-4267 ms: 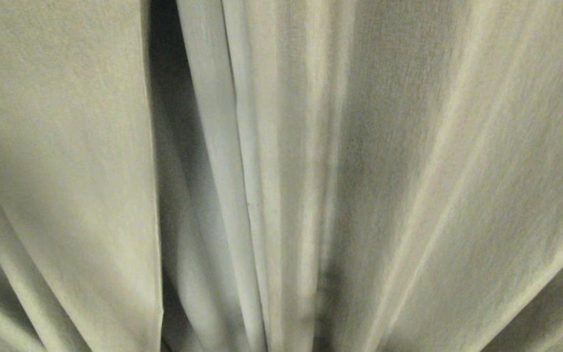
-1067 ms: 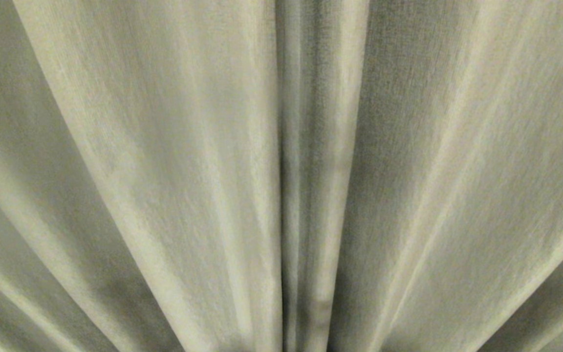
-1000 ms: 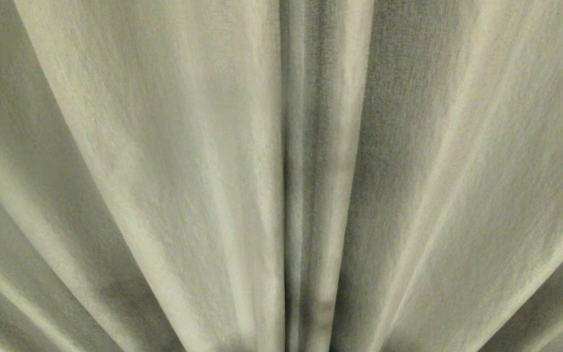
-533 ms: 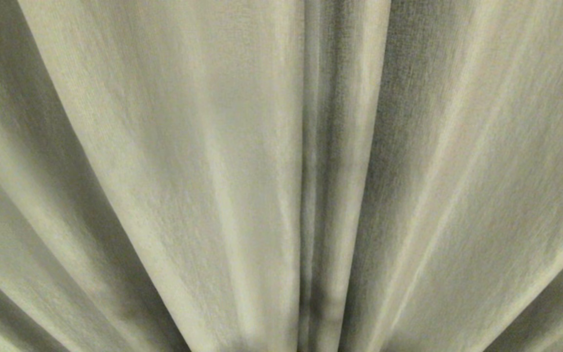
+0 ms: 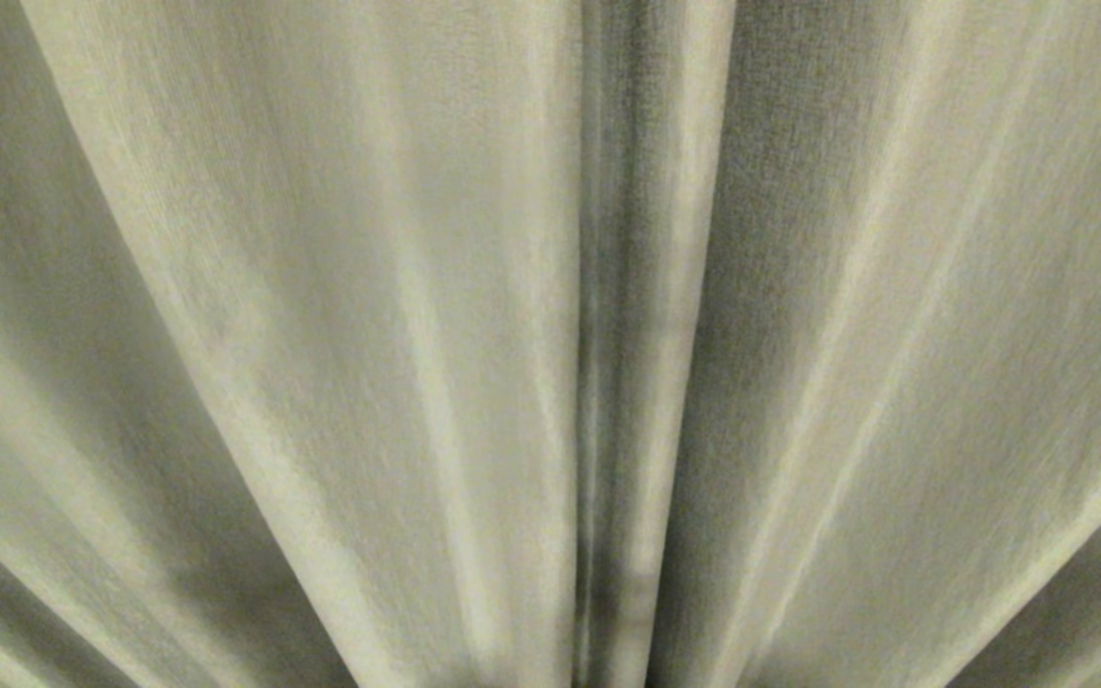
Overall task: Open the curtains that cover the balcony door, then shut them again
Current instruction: Pull the outer curtains open on both sides
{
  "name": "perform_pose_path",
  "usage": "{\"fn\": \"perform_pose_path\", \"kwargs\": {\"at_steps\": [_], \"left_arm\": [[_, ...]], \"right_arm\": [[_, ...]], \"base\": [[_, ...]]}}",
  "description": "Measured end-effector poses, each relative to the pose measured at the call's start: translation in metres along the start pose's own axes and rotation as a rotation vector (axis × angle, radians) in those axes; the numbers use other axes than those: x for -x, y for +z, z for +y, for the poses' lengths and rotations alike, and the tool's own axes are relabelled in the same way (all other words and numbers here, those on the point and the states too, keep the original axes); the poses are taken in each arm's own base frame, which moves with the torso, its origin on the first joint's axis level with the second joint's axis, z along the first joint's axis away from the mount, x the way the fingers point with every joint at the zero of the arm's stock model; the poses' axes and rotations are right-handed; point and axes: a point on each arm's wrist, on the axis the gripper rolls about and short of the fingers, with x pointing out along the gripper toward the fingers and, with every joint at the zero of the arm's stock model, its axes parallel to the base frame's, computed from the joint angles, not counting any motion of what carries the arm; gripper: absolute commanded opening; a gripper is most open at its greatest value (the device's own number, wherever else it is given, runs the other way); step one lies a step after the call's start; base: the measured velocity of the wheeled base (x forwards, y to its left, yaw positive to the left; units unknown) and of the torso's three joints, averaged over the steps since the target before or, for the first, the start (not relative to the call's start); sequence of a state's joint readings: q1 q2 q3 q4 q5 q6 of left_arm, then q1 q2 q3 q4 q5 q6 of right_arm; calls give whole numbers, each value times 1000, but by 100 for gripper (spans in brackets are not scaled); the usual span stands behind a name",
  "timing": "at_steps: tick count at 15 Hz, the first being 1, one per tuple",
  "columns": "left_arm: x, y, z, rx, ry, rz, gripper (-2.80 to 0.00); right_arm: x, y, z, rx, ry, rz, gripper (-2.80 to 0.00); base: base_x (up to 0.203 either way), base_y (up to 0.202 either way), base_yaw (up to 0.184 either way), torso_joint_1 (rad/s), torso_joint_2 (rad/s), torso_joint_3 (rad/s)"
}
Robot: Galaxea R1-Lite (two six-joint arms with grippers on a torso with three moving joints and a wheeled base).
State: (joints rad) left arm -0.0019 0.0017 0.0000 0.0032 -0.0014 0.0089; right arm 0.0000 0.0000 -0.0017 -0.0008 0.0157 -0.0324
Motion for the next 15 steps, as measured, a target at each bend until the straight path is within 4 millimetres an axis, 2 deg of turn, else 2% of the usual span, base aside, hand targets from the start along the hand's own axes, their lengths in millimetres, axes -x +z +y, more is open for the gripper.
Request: {"fn": "perform_pose_path", "kwargs": {"at_steps": [3, 5, 8, 11, 12, 15], "left_arm": [[0, 0, 0, 0, 0, 0, -280], [0, 0, 0, 0, 1, 0, -280], [0, 0, 0, 0, 0, 0, -280], [0, 0, 0, 0, 0, 0, -280], [0, 0, 0, 0, 1, 0, -280], [0, 0, 0, 0, 1, 0, -280]], "right_arm": [[1, 9, 0, 9, 19, -61, -280], [7, 27, 1, 13, 70, -118, -280], [13, 67, 1, 21, 129, -177, -280], [3, 119, -1, 20, 165, -229, -280], [-3, 139, -2, 20, 177, -251, 0], [-24, 175, -3, 16, 197, -270, 0]], "base": [[0, 0, 0, 0, 0, 0], [0, 0, 0, 0, 0, 0], [0, 0, 0, 0, 0, 0], [0, 0, 0, 0, 0, 0], [0, 0, 0, 0, 0, 0], [0, 0, 0, 0, 0, 0]]}}
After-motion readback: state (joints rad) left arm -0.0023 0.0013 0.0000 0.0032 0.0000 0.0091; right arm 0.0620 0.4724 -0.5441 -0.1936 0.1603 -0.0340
